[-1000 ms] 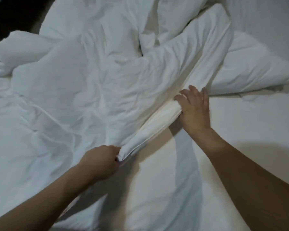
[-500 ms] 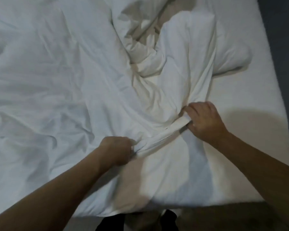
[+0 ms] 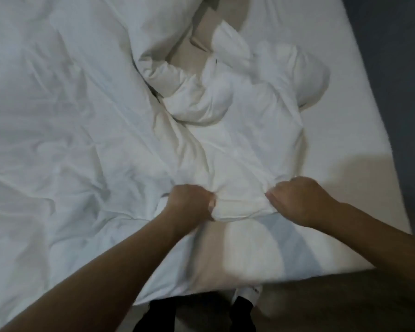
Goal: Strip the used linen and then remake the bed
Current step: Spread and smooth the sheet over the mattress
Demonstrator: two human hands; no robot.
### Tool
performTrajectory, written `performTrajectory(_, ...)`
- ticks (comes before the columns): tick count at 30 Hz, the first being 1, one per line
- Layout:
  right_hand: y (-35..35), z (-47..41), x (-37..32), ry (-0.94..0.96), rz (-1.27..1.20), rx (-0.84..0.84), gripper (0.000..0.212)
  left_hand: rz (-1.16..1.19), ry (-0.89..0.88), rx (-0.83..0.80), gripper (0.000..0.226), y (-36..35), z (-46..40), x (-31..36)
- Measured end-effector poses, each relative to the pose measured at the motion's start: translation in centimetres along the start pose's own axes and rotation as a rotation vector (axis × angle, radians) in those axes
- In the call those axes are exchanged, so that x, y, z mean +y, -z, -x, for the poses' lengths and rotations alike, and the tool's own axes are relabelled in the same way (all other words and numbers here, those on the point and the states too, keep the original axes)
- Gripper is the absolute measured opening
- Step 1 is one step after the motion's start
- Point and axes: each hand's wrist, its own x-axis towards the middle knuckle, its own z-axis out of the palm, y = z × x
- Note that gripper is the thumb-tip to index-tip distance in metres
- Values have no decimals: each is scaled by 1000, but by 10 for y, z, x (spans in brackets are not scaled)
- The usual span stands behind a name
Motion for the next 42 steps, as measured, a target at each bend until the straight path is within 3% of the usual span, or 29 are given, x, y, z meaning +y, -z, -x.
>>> performTrajectory(3,-11,25,-36,-108,-333,-535,29,3,72,-322,39,13,29,-28)
performTrajectory(4,-17,27,-35,-110,-439,-521,30,-93,134,-460,44,10,37,-30)
performTrajectory(5,-24,27,-30,-103,-468,-406,28,-224,160,-566,48,7,41,-27)
performTrajectory(7,-41,25,-5,-156,-370,40,21,-332,89,-595,57,3,40,-7)
performTrajectory(9,-54,21,30,-324,-252,342,23,-148,0,-371,65,3,33,26)
performTrajectory(11,-65,12,55,-533,-225,486,37,111,-106,-112,72,3,23,63)
performTrajectory(13,-69,-4,76,-682,-349,541,64,165,-141,-16,83,-7,8,96)
performTrajectory(14,-71,-13,84,-712,-427,497,79,146,-108,4,85,-16,-2,103)
performTrajectory(16,-73,-32,99,-654,-433,308,93,119,-9,54,64,-32,-21,101)
performTrajectory(18,-72,-48,109,-495,-284,220,66,153,17,141,49,-44,-33,91)
performTrajectory(20,-70,-51,115,-313,-84,272,30,292,12,211,45,-44,-34,87)
performTrajectory(23,-39,-28,117,-149,-25,179,36,351,57,187,44,-40,-26,85)
performTrajectory(24,-26,-12,115,-129,-10,65,34,356,84,128,41,-38,-21,85)
performTrajectory(26,-5,38,102,-121,-55,-336,32,308,109,-30,39,-32,-16,89)
performTrajectory(29,11,106,78,-191,-433,-843,39,192,17,-175,44,-25,-11,118)
performTrajectory(31,6,129,82,-242,-575,-843,35,98,-62,-67,58,-24,-5,153)
performTrajectory(34,-19,147,127,-267,-462,-453,20,62,-210,214,70,-34,-9,208)
performTrajectory(36,-48,164,158,-285,-320,-326,53,25,-186,197,84,-46,-25,232)
performTrajectory(37,-63,174,172,-320,-253,-377,72,1,-148,165,85,-51,-35,239)
performTrajectory(39,-91,192,193,-377,-79,-482,95,13,-86,176,72,-54,-53,241)
performTrajectory(42,-126,207,218,-453,-3,-505,107,153,29,169,40,-36,-70,231)
